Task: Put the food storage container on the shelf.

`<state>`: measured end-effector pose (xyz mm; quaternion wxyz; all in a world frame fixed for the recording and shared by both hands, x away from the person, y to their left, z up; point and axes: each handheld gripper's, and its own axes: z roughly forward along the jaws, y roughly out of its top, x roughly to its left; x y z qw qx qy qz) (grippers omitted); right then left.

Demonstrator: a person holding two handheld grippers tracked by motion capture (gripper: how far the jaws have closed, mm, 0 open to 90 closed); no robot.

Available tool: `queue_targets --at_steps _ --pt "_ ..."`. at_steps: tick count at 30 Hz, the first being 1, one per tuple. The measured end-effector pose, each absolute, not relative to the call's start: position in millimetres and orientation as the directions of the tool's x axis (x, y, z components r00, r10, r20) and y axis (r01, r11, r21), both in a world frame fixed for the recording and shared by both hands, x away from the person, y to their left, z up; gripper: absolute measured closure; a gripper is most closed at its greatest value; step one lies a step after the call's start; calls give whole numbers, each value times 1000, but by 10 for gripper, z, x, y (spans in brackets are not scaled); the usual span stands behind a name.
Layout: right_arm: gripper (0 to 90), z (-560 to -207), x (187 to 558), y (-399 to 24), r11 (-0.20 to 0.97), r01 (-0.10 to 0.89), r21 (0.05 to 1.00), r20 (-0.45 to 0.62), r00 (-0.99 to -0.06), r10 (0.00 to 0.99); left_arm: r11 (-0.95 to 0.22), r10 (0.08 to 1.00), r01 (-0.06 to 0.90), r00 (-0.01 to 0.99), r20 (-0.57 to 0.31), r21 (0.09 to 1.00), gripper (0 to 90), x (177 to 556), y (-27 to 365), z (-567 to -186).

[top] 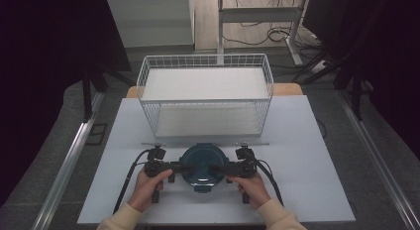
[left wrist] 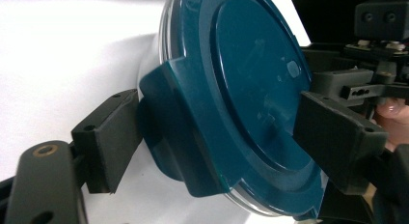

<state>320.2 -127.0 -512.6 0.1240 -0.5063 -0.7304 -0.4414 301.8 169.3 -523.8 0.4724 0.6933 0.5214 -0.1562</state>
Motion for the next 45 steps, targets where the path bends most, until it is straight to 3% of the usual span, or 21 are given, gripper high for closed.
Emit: queue_targets --at_steps 7,13,22,32,45 --pt "179 -5144 3181 -1274 52 874 483 652 -399 645 1 589 882 380 -713 470 241 3010 1692 -5241" --pt "269 -5129 3182 -1336 24 888 459 681 -369 633 58 569 902 323 -756 429 291 2983 1739 -5255" --pt "346 -5076 3133 -1401 -10 888 459 702 -356 616 49 593 874 363 -718 483 338 2866 1731 -5159" --pt "371 -5025 3066 -1423 6 871 491 688 -392 611 64 593 854 383 -708 516 378 2785 1753 -5113" --pt "373 -4893 3012 -1396 63 795 604 608 -510 609 60 609 823 418 -674 565 396 2708 1754 -4983"
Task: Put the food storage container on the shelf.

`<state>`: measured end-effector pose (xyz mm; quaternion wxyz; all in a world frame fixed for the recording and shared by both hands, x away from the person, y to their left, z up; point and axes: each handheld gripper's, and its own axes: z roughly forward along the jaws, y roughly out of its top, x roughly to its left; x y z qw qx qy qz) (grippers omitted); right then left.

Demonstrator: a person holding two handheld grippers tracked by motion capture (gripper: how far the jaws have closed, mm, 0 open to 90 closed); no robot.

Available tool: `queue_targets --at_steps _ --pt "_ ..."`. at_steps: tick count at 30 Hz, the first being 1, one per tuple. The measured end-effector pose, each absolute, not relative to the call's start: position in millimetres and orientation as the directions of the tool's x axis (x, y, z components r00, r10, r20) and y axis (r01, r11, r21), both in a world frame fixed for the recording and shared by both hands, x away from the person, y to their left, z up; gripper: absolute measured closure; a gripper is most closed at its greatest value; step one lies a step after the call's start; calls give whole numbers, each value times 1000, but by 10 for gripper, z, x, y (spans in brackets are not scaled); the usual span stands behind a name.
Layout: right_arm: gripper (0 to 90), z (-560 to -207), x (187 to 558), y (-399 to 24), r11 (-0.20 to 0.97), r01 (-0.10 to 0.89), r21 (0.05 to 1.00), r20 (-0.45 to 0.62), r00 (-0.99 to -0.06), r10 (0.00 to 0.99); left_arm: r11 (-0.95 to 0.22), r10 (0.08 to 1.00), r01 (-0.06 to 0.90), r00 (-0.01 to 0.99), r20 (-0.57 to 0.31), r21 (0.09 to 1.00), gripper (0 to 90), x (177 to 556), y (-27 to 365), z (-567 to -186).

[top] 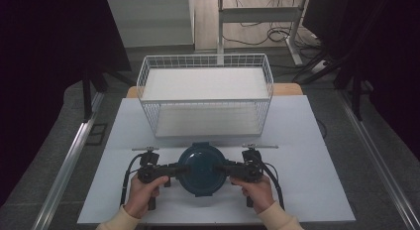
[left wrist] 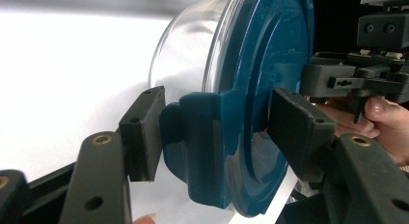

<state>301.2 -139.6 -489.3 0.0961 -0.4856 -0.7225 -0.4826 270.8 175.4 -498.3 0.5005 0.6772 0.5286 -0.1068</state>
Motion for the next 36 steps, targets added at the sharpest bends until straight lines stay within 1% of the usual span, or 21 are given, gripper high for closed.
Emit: queue_targets --at_steps 3,8,16,36 --pt "373 -4869 3002 -1400 65 786 615 602 -522 604 53 612 812 434 -661 582 396 2695 1752 -4955" --pt "373 -4759 2969 -1389 94 741 665 551 -571 609 48 605 794 460 -650 607 396 2671 1755 -4888" --pt "373 -4674 2943 -1386 113 711 694 520 -604 605 37 611 773 484 -627 634 396 2638 1756 -4816" --pt "374 -4531 2909 -1374 123 666 736 483 -644 593 29 618 741 514 -595 671 399 2590 1770 -4662"
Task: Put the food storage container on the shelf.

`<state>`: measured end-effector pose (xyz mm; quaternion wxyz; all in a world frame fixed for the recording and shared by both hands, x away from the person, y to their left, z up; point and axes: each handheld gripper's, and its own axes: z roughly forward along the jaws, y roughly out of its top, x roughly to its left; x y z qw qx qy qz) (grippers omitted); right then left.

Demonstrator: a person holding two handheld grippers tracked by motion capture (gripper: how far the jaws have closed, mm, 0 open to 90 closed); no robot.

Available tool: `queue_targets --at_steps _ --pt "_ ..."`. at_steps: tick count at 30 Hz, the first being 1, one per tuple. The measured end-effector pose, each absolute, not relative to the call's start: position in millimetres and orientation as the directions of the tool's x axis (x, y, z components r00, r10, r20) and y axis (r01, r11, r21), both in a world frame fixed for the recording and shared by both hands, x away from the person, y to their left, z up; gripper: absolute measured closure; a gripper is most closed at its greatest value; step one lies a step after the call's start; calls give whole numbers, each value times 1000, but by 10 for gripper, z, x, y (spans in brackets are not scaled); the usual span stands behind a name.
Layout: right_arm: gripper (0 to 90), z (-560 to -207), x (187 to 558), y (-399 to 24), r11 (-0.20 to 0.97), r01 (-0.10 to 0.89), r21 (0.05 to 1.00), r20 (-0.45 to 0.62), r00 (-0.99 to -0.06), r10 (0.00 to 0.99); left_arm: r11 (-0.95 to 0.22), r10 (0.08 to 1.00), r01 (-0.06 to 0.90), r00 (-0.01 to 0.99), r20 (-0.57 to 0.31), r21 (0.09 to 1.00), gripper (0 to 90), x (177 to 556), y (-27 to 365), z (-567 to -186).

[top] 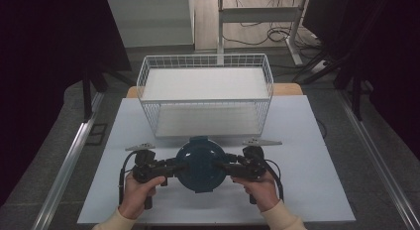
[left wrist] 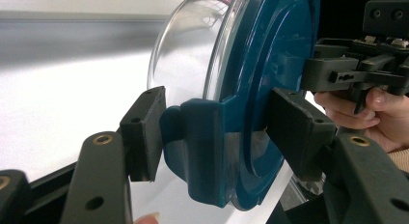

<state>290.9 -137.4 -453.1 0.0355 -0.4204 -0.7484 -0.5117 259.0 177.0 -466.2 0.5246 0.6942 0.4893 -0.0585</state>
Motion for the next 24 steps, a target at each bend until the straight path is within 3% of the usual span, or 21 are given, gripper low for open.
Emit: queue_targets --at_steps 24 --pt "375 -4246 3114 -1323 123 613 780 445 -683 579 48 630 697 535 -563 716 398 2766 1817 -4364"
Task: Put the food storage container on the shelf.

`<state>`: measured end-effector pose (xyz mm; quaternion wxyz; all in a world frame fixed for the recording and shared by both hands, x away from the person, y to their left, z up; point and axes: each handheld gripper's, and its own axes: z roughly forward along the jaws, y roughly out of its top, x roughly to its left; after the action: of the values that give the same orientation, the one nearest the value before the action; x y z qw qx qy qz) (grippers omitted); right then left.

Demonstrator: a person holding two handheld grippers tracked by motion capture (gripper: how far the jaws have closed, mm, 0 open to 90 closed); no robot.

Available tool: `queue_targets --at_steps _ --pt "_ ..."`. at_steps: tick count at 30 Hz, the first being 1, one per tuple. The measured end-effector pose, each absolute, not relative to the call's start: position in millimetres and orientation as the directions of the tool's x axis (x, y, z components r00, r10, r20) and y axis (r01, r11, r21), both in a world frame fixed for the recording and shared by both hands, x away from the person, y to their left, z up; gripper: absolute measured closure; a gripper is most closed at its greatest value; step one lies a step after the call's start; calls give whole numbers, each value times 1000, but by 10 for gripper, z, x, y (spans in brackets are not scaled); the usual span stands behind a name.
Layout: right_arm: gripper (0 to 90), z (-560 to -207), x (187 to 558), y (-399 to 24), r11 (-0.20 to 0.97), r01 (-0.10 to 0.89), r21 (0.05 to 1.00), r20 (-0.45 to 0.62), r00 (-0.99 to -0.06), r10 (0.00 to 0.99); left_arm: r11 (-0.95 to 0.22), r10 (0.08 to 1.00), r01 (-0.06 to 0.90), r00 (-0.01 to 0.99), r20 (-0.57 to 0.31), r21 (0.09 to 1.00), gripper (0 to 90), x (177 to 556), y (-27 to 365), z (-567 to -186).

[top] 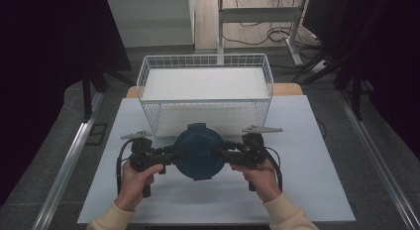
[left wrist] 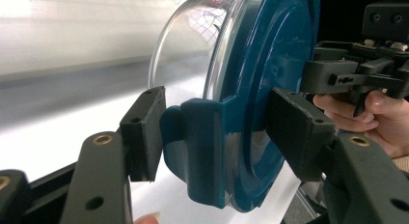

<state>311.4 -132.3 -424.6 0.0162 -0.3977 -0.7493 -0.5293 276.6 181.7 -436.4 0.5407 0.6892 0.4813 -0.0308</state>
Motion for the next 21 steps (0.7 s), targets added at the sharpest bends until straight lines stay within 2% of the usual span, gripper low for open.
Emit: queue_targets --at_steps 21 --pt "376 -3877 3302 -1295 105 593 798 437 -691 576 52 628 668 556 -545 742 405 2977 1868 -3950"
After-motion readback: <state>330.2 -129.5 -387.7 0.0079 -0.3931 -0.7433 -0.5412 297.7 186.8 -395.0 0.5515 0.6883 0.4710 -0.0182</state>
